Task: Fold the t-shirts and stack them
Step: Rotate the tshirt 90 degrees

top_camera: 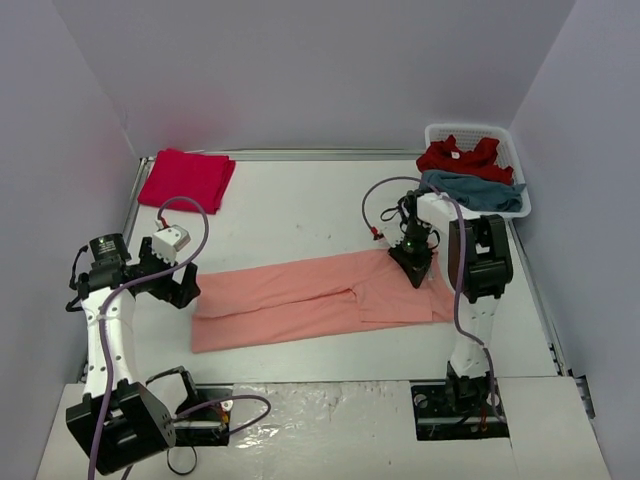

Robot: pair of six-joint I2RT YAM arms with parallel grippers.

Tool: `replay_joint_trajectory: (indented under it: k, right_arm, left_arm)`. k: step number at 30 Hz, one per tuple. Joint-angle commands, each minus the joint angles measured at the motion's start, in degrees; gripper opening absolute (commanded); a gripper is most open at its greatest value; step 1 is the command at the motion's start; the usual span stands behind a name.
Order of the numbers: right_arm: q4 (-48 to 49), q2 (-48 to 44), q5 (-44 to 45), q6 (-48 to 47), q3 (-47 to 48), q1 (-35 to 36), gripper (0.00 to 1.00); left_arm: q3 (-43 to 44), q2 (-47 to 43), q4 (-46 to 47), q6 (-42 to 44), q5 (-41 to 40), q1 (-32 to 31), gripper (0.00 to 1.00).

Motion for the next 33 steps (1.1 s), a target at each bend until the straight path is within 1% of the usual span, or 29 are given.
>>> replay_joint_trajectory:
  k: [1, 2, 3, 5, 6, 8, 9, 10, 12, 13, 15, 16, 18, 19, 21, 24, 29, 32, 33]
  right_arm:
    - [5.89, 7.39, -1.28, 0.41, 7.58, -0.35, 0.0]
    - [5.45, 10.8, -2.24, 0.59, 10.13, -0.44, 0.0]
    - [5.01, 12.49, -2.86, 0.94, 15.64, -0.35, 0.0]
    - [3.35, 17.92, -3.83, 2.17, 21.64, -0.18, 0.0]
    - [2.9, 19.61, -4.7, 2.7, 28.11, 0.0, 0.0]
    - [2.02, 24.6, -5.59, 4.19, 34.73, 0.44, 0.0]
    - [1.93, 26.2, -6.38, 6.11, 41.55, 0.61, 0.0]
    - [1.84, 27.87, -6.47, 7.26, 45.01, 0.88, 0.0]
    - [2.02, 32.53, -6.38, 9.72, 51.95, 2.01, 0.0]
    - [2.11, 34.02, -6.56, 10.52, 58.69, 2.37, 0.0]
    - [3.07, 37.89, -6.47, 13.23, 64.44, 3.68, 0.0]
    - [5.86, 38.86, -5.95, 14.12, 66.91, 4.13, 0.0]
    - [10.43, 38.43, -4.63, 15.88, 66.15, 5.7, 0.0]
    - [14.55, 37.91, -2.36, 16.23, 65.53, 6.24, 0.0]
    - [18.87, 37.82, 0.37, 16.41, 65.17, 7.64, 0.0]
    - [22.22, 37.12, 4.33, 15.71, 65.52, 8.79, 0.0]
    - [25.48, 32.29, 11.44, 14.75, 65.35, 10.28, 0.0]
    - [26.71, 27.72, 15.48, 14.22, 64.13, 11.07, 0.0]
    - [26.98, 24.84, 16.37, 14.22, 63.6, 11.34, 0.0]
  left_arm:
    - [-0.25, -0.97, 2.19, -1.86, -0.37, 0.33, 0.95]
    - [-0.16, -0.28, 2.55, -2.13, -0.9, 0.33, 0.95]
    - [0.01, 0.16, 2.81, -2.22, -1.07, 0.33, 0.95]
    - [0.45, 1.74, 3.16, -2.74, -1.43, 0.33, 0.94]
    - [0.8, 2.1, 3.25, -2.92, -1.78, 0.33, 0.94]
    - [0.98, 2.89, 3.6, -3.53, -2.22, 0.33, 0.94]
    - [0.81, 2.98, 3.95, -3.71, -3.0, 0.33, 0.94]
    - [0.72, 3.07, 4.22, -3.89, -3.36, 0.33, 0.94]
    - [0.46, 2.98, 4.66, -4.24, -4.06, 0.33, 0.94]
    - [0.2, 2.98, 5.01, -4.33, -4.76, 0.33, 0.94]
    - [-0.07, 2.98, 5.36, -4.5, -5.29, 0.33, 0.94]
    - [-0.25, 3.07, 5.45, -4.68, -5.82, 0.33, 0.94]
    - [-0.16, 3.42, 5.45, -4.68, -6.08, 0.33, 0.94]
    - [-0.07, 3.6, 5.37, -4.68, -6.26, 0.33, 0.94]
    - [0.19, 4.21, 5.1, -4.77, -6.35, 0.33, 0.94]
    - [0.28, 4.48, 4.84, -4.68, -6.79, 0.33, 0.94]
    - [0.54, 4.39, 4.57, -4.85, -6.88, 0.33, 0.94]
    - [0.98, 4.04, 4.05, -4.94, -6.7, 0.33, 0.94]
    - [0.98, 3.6, 3.96, -4.85, -6.7, 0.33, 0.94]
